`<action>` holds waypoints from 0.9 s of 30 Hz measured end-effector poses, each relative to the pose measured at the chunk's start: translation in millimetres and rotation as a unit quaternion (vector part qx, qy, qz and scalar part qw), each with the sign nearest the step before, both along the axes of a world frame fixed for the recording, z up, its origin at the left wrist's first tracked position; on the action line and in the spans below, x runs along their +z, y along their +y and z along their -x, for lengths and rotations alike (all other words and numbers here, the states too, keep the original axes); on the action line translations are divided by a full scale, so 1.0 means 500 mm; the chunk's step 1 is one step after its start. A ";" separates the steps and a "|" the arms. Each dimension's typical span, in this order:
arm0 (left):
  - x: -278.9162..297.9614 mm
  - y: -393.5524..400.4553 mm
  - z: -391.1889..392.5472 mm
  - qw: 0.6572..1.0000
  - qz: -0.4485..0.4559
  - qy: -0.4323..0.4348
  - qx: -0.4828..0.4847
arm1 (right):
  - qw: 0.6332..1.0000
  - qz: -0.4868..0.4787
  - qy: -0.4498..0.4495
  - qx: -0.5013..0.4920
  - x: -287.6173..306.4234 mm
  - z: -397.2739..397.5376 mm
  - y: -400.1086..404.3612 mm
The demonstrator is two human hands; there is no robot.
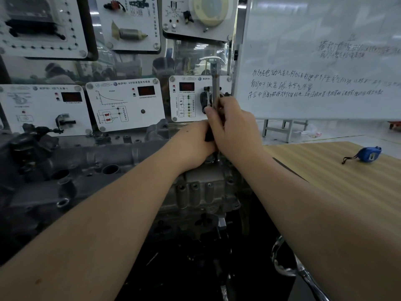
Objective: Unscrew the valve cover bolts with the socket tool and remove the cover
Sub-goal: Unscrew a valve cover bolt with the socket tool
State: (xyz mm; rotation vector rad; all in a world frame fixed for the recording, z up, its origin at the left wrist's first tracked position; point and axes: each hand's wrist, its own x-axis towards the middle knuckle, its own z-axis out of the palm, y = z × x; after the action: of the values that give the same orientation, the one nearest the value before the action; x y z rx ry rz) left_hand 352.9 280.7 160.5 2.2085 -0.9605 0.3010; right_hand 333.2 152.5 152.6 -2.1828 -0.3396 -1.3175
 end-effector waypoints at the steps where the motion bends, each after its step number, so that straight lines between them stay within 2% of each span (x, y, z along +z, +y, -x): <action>1: -0.002 -0.001 -0.001 1.000 0.001 -0.001 0.003 | 1.000 0.004 0.007 -0.007 0.000 -0.001 0.001; 7: -0.003 -0.002 0.004 1.000 -0.003 0.015 -0.018 | 1.000 0.003 0.018 -0.011 0.002 -0.003 -0.004; 12: 0.000 -0.007 0.000 0.999 -0.045 -0.025 0.015 | 0.999 0.016 0.015 -0.028 0.002 -0.001 0.003; 16: -0.003 -0.005 -0.001 0.999 -0.023 -0.022 0.012 | 1.000 0.003 -0.012 -0.029 -0.001 -0.001 0.000; 22: -0.004 -0.002 0.004 1.000 0.000 0.011 -0.015 | 0.999 0.012 0.022 -0.040 -0.003 0.000 -0.004; 27: 0.000 -0.002 0.004 1.000 -0.008 -0.009 0.004 | 0.999 0.012 0.011 -0.031 0.003 0.007 0.003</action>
State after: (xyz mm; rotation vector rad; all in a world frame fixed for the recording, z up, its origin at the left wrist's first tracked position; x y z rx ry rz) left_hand 351.0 279.5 160.7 2.2271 -0.9675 0.3175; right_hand 329.6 154.2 154.4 -2.2431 -0.2820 -1.3282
